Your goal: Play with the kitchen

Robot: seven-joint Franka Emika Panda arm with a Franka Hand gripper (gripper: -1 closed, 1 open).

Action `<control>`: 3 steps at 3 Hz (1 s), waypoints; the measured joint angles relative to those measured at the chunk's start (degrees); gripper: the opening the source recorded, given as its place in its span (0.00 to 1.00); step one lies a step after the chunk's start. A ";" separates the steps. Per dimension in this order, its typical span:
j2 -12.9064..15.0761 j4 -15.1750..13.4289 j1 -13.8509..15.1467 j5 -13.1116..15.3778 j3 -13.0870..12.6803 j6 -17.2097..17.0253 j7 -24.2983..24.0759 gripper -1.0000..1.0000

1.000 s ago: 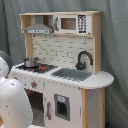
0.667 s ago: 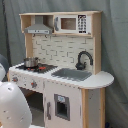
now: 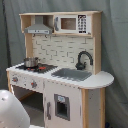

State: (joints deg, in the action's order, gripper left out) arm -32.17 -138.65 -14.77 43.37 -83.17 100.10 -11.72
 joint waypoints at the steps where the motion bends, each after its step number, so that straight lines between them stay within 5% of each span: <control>1: -3.79 -1.08 0.35 -2.93 -0.54 2.73 3.64 1.00; 3: -11.21 -3.15 0.92 -8.68 -1.66 8.08 10.73 1.00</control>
State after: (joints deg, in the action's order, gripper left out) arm -43.38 -141.80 -13.85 34.69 -84.83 108.18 -0.98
